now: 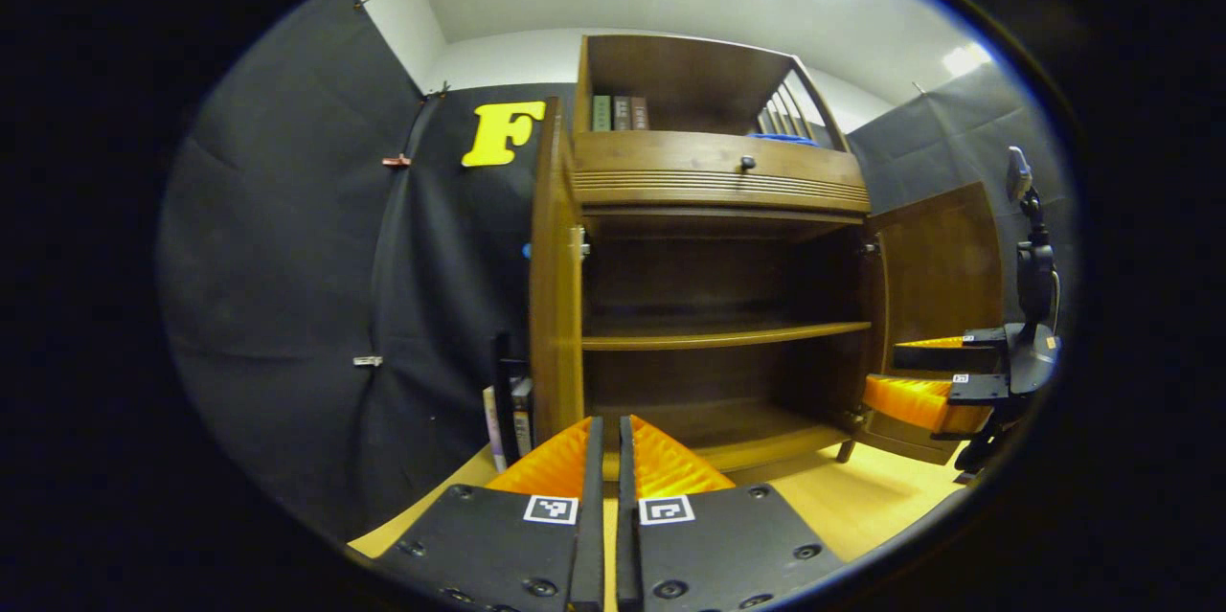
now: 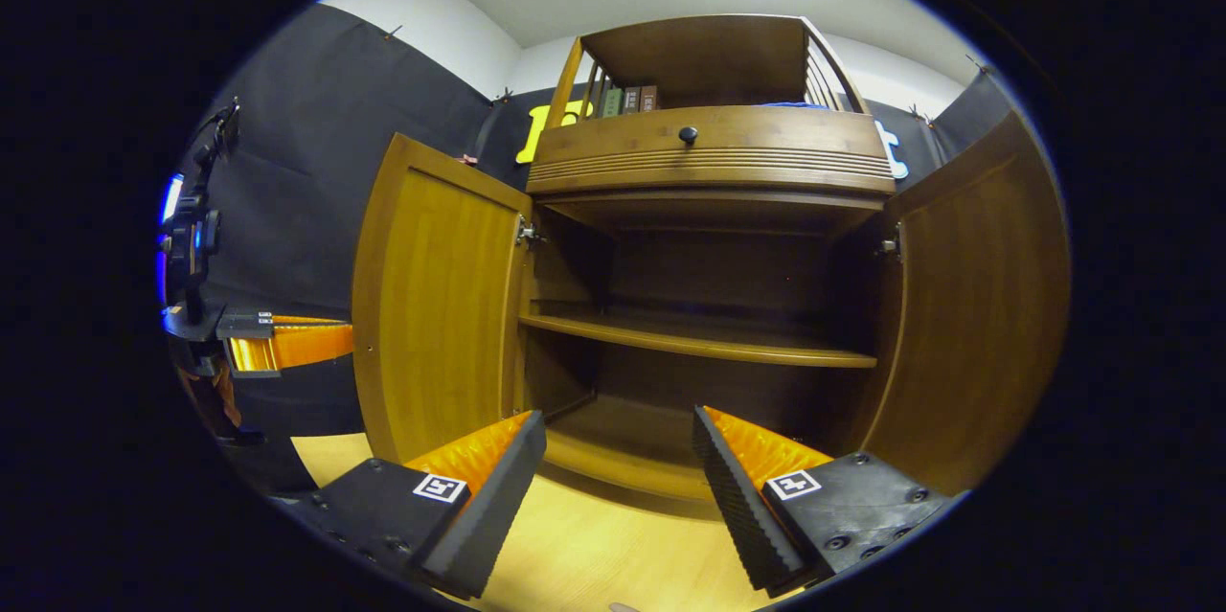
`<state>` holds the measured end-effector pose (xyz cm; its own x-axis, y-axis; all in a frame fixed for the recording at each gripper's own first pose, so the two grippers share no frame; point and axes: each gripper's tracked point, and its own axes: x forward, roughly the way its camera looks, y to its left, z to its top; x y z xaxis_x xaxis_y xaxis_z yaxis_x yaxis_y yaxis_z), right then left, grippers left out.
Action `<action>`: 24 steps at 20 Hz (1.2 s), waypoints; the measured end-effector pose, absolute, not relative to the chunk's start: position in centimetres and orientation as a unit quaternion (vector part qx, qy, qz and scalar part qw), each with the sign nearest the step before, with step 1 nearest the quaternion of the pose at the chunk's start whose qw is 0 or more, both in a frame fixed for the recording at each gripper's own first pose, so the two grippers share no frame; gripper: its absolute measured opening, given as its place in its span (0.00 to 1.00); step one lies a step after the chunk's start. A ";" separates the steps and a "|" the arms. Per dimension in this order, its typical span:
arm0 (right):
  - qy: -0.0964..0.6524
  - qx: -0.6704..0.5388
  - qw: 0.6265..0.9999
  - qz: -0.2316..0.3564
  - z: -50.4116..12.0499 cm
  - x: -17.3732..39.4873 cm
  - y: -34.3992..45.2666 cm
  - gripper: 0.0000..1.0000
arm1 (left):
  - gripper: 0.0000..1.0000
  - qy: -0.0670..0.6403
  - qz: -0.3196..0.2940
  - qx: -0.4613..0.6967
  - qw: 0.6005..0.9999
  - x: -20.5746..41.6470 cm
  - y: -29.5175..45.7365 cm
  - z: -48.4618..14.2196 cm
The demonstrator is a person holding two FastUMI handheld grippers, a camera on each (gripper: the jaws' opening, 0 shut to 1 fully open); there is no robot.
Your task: Open the right door of the double-door shoe cabinet with the right hand, and open the left door with the left hand.
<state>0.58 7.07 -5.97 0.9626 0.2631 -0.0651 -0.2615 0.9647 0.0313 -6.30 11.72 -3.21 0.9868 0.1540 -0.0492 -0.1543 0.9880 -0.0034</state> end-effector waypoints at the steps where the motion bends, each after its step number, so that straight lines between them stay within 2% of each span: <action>1: 0.032 0.008 0.993 0.117 -5.7 0.4 6.4 0.98 | 0.11 0.022 0.065 -0.008 0.998 -5.7 10.9 -3.1; 4: 0.023 -0.019 0.997 0.067 -5.2 -0.1 4.3 0.97 | 0.48 0.014 0.036 -0.018 0.999 -5.3 8.6 -2.3; 8: 0.020 -0.021 0.999 0.042 -4.7 -0.7 2.9 1.00 | 0.97 0.008 0.043 0.001 0.999 -3.6 8.5 -2.0; 11: 0.018 -0.019 0.999 0.028 -4.3 -0.9 2.1 0.99 | 0.97 -0.002 0.027 0.001 1.000 -2.5 7.4 -1.6; 13: 0.014 -0.022 1.000 0.016 -4.1 -1.2 1.5 0.95 | 0.98 -0.002 0.015 0.001 1.000 -2.1 6.9 -1.6; 17: 0.020 -0.021 1.000 0.007 -4.4 -1.5 0.8 0.99 | 0.97 0.001 0.005 0.002 1.000 -1.4 6.2 -1.9; 22: 0.031 -0.039 0.999 0.001 -4.6 -2.1 -0.1 0.97 | 0.98 0.002 -0.010 -0.010 1.000 -0.7 4.6 -2.5; 24: 0.029 -0.042 0.999 0.003 -4.4 -2.3 -0.2 0.99 | 0.98 0.005 -0.011 -0.010 1.000 -0.6 4.4 -2.8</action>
